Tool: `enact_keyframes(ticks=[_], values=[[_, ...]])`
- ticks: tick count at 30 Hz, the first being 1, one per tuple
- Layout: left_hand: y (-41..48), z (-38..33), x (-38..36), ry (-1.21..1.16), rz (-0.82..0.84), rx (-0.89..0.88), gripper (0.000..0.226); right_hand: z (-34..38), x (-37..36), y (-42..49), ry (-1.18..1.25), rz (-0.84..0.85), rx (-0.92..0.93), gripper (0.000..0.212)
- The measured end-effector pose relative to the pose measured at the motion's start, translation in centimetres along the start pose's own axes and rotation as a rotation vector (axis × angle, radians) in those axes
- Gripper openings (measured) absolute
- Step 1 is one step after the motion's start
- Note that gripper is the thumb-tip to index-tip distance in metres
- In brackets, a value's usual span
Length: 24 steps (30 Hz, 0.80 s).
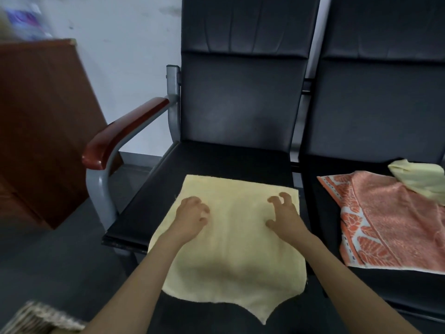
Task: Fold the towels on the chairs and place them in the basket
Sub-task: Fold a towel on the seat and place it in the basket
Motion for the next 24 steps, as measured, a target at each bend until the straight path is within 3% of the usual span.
enact_keyframes(ticks=[4,7,10,14,17,20,22,24], values=[[-0.4,0.9,-0.3,0.03,0.131,0.044,0.04,0.6,-0.6,0.2,-0.177,0.034,0.008,0.033],[-0.7,1.4,-0.1,-0.075,0.184,0.028,0.042,0.7,-0.8,0.1,-0.182,0.224,-0.022,0.038],[-1.1,2.0,0.6,-0.185,0.102,0.092,0.029,0.5,-1.1,0.0,-0.155,0.316,-0.038,0.043],[-1.7,1.8,1.6,0.151,-0.014,0.194,0.019,0.4,-0.9,0.1,-0.075,0.18,-0.06,0.014],[-1.7,1.5,1.2,0.026,-0.014,0.198,0.011,0.6,-0.6,0.3,-0.173,0.154,-0.062,0.01],[-1.6,1.0,1.9,-0.166,-0.191,0.17,0.009,1.2,1.1,0.4,-0.122,-0.033,-0.064,0.005],[-1.6,0.1,2.6,-0.301,-0.331,0.029,0.014,1.6,2.5,0.2,0.056,-0.246,-0.008,0.017],[-1.5,-1.1,2.2,-0.341,-0.253,-0.154,0.042,2.3,2.9,-0.1,0.186,-0.32,0.095,0.04]])
Point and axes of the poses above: each hand's wrist, its own y-axis towards the middle knuckle, its own x-axis out of the back of the hand, z = x × y, the point moved 5 cm from there along y, towards the middle knuckle, and after that the axes turned 14 degrees about z, right-handed, at the moved point
